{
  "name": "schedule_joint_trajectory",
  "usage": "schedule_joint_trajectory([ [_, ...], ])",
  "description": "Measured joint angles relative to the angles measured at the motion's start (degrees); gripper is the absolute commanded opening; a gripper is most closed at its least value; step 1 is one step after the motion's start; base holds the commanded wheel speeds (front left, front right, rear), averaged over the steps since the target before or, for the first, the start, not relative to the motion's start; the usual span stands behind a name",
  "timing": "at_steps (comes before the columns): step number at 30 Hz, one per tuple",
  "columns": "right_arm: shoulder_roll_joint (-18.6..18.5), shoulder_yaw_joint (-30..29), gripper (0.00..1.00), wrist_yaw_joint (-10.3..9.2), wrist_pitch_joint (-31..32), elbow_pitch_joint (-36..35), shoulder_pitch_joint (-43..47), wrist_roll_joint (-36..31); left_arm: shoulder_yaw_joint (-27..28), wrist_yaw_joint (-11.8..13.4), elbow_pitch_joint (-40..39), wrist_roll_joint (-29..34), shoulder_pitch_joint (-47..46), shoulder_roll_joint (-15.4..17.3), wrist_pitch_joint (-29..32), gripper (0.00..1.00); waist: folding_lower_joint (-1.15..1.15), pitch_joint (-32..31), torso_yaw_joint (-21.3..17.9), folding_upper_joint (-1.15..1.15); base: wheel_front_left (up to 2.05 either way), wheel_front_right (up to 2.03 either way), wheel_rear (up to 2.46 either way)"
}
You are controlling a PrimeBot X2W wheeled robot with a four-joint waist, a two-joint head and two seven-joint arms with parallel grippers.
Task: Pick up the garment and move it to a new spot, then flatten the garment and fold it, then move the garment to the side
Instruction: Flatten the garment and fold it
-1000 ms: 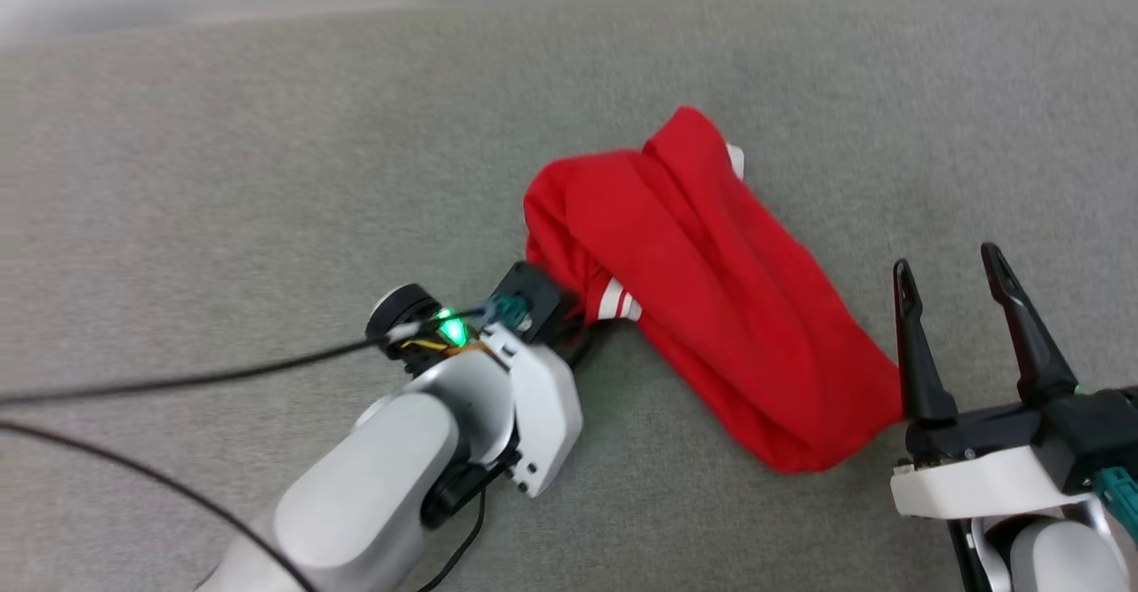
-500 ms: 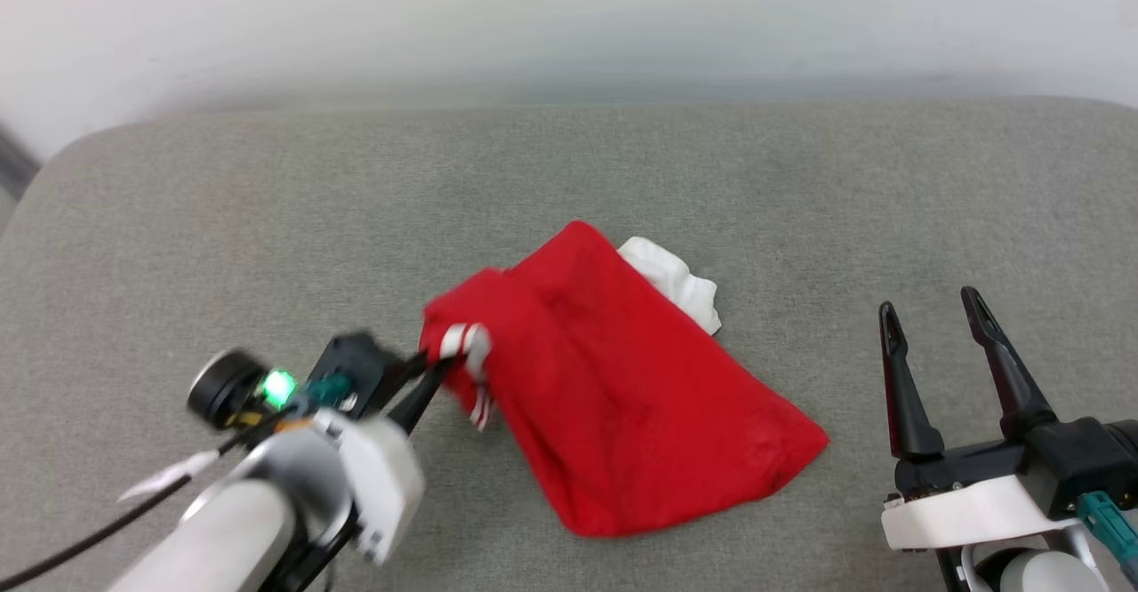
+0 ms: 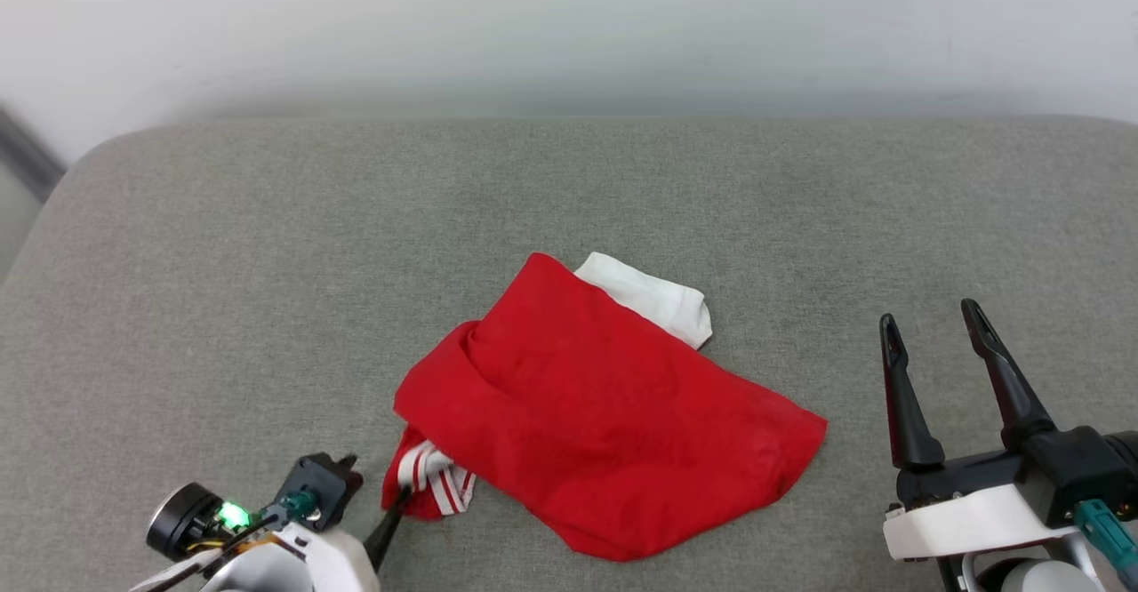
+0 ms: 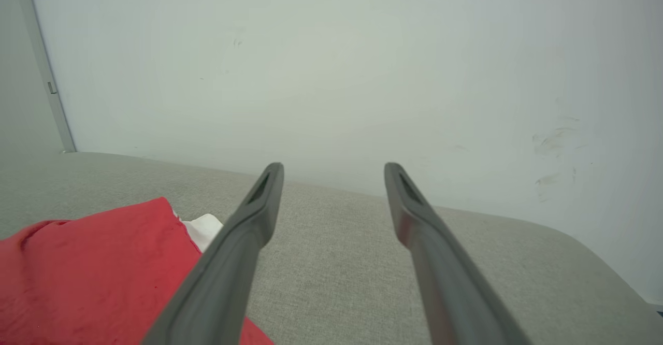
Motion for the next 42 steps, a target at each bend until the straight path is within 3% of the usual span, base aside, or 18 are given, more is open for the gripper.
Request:
schedule_joint_trajectory([
  [8,0.0,-0.2,1.0,0.0,0.0,-0.2,0.7,-0.9,6.9,6.9,-0.9,-0.1,-0.3,-5.1,-16.6,1.0,0.0,-1.4,1.2,0.0,0.0,0.0,0.0],
  [15,-0.4,2.6,1.0,0.0,0.0,0.5,1.2,-2.9,15.1,12.0,-11.3,5.3,2.3,-8.9,-18.8,1.0,0.0,-2.8,2.6,0.0,0.0,0.0,0.0],
  [18,-3.9,5.9,1.0,-0.01,4.6,3.1,1.2,-1.2,19.2,12.5,-16.3,8.4,5.2,-10.8,-18.9,1.0,0.0,-3.1,3.6,0.0,0.0,0.0,0.0],
  [24,-14.2,14.2,1.0,0.0,25.9,3.1,-2.5,6.3,22.0,9.6,-19.4,12.6,8.8,-14.1,-18.9,1.0,0.0,-1.9,5.5,0.0,0.0,0.0,0.0],
  [28,-18.8,17.2,1.0,0.01,41.7,2.7,-5.6,13.6,22.9,7.3,-19.1,14.1,9.4,-16.3,-18.9,1.0,0.0,-0.5,6.9,0.0,0.0,0.0,0.0],
  [32,-21.3,17.6,1.0,0.0,52.7,4.0,-9.4,16.0,23.5,4.8,-18.4,15.3,9.4,-18.7,-18.9,1.0,0.0,1.1,8.6,0.0,0.0,0.0,0.0],
  [37,-23.1,19.3,1.0,0.0,57.7,8.0,-12.1,16.7,24.5,2.1,-17.6,16.7,8.3,-21.5,-18.9,1.0,0.01,3.1,11.2,0.0,0.0,0.0,0.0],
  [42,-23.3,19.2,1.0,0.0,57.4,11.8,-12.6,16.6,25.5,-0.1,-16.9,17.9,7.8,-23.6,-18.9,1.0,0.01,4.9,13.7,0.0,0.0,0.0,0.0],
])
